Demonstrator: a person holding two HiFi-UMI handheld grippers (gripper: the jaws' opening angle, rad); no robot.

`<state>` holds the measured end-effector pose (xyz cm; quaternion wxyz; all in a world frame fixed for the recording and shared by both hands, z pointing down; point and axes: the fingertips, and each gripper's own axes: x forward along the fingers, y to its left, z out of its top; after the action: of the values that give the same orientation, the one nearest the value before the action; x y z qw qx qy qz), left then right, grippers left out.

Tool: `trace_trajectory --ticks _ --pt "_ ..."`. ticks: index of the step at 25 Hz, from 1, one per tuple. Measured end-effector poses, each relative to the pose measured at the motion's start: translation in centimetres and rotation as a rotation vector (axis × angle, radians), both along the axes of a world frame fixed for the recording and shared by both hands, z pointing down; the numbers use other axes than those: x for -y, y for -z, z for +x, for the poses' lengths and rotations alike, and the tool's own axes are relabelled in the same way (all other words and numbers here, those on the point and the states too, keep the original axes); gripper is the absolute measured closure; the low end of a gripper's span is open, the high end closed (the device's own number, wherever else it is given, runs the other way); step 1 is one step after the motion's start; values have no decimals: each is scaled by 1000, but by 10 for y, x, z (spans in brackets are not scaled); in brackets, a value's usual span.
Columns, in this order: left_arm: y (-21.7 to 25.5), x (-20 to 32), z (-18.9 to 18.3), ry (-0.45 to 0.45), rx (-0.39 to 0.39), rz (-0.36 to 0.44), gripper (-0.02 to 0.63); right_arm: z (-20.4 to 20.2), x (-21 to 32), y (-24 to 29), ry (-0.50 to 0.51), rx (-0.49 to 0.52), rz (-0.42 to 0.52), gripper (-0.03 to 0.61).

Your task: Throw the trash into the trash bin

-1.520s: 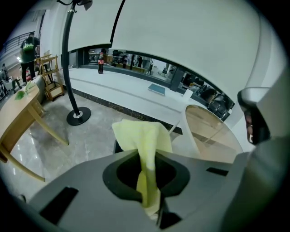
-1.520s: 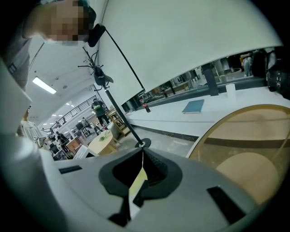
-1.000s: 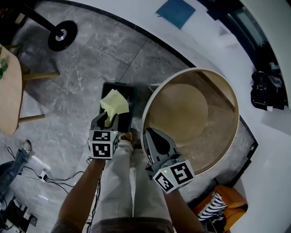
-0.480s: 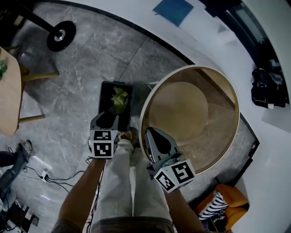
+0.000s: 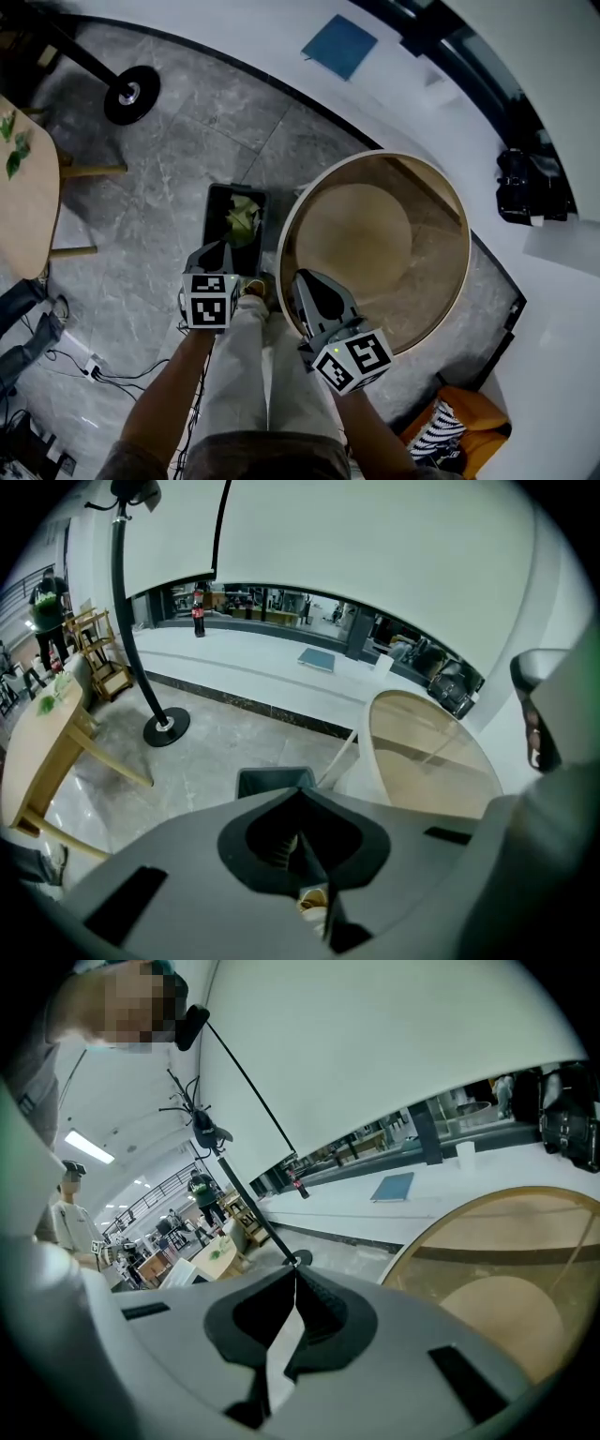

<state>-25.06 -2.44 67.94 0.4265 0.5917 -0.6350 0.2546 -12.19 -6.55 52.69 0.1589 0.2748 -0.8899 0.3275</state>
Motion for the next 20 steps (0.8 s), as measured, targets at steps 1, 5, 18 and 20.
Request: trace_trajectory --ticks 1,5,18,20 --pt "10 -1 1 7 -8 -1 595 2 0 8 -3 2 -4 558" --pt "66 -1 7 16 -24 29 595 10 -3 46 -10 15 -22 558" --pt "291 -11 67 -199 -71 163 595 35 -31 214 -15 110 22 558" --pt "324 -10 82 -241 -83 197 595 43 -36 237 -14 117 46 558"
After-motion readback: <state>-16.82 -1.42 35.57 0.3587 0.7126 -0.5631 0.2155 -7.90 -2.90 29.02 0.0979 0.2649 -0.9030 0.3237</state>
